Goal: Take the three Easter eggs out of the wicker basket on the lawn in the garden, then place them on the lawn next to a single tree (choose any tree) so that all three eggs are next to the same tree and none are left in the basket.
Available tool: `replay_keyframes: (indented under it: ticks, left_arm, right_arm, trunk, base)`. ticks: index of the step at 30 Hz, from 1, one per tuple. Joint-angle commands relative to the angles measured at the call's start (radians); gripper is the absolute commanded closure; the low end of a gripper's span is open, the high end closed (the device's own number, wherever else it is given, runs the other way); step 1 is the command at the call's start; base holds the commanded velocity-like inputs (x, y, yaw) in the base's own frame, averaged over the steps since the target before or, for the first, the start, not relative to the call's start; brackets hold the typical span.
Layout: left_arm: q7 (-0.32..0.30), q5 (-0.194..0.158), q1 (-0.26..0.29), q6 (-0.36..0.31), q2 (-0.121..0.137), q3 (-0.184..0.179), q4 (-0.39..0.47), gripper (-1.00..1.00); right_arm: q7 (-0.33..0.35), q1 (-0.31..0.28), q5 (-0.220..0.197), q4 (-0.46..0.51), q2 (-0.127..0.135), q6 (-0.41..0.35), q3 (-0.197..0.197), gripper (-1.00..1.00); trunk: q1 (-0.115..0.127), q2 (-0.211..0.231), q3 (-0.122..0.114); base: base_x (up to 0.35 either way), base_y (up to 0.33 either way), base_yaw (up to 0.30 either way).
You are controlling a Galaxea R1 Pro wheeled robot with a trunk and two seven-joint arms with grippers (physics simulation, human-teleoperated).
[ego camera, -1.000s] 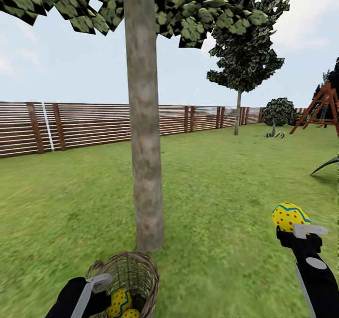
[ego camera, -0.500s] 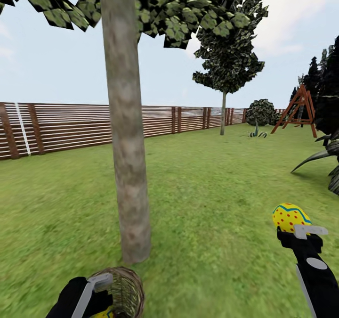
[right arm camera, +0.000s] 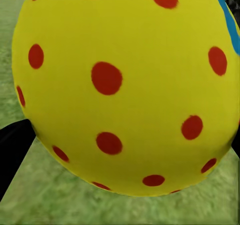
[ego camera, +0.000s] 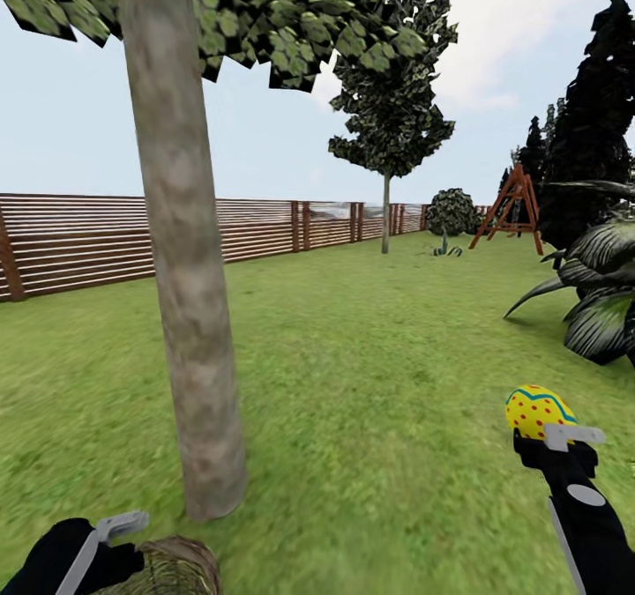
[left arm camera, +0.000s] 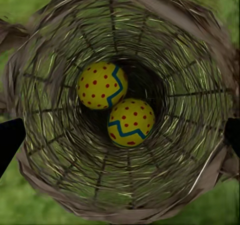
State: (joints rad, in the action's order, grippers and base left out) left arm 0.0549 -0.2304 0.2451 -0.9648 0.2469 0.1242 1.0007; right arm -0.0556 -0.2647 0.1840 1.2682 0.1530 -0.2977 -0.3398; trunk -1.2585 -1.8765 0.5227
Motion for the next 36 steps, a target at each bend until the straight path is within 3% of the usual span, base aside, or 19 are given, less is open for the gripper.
replay_keyframes:
  ticks: [1,13,18,26,34,36]
  left_arm:
    - [0.005,-0.009,0.0,-0.005,-0.002,0.0,0.0,-1.0]
    - [0.003,-0.012,0.0,-0.007,-0.004,-0.002,-0.001,-1.0]
    - [-0.001,-0.015,0.0,-0.008,-0.005,0.001,-0.001,-1.0]
    - [-0.001,-0.017,0.0,-0.008,-0.008,0.0,0.0,-1.0]
    - [-0.003,-0.02,0.0,-0.009,0.002,0.005,0.007,-1.0]
    - [-0.042,-0.023,0.0,-0.011,0.006,0.006,0.039,-1.0]
  right_arm:
    - [-0.001,-0.001,0.009,0.001,0.0,-0.006,0.002,1.0]
    - [-0.001,-0.001,0.01,-0.003,-0.004,-0.006,0.006,1.0]
    - [-0.001,-0.001,0.009,-0.021,-0.003,-0.006,0.005,1.0]
    - [-0.001,-0.001,0.009,-0.022,-0.004,-0.005,0.007,1.0]
    - [-0.001,-0.001,0.009,-0.023,-0.004,-0.006,0.005,1.0]
    - [-0.002,-0.001,0.009,-0.023,-0.004,-0.005,0.006,1.0]
  trunk:
    - [0.0,-0.001,0.001]
    - [0.0,-0.001,0.001]
    - [-0.02,-0.036,0.017]
    - [-0.02,-0.036,0.016]
    - [-0.05,-0.092,0.038]
    - [-0.058,-0.106,0.044]
  base:
    - [0.242,-0.224,-0.187]
    - [0.036,-0.034,-0.105]
    - [0.0,0.0,-0.094]
    - [0.0,0.0,-0.098]
    - [0.0,0.0,-0.101]
    - [0.0,0.0,-0.101]
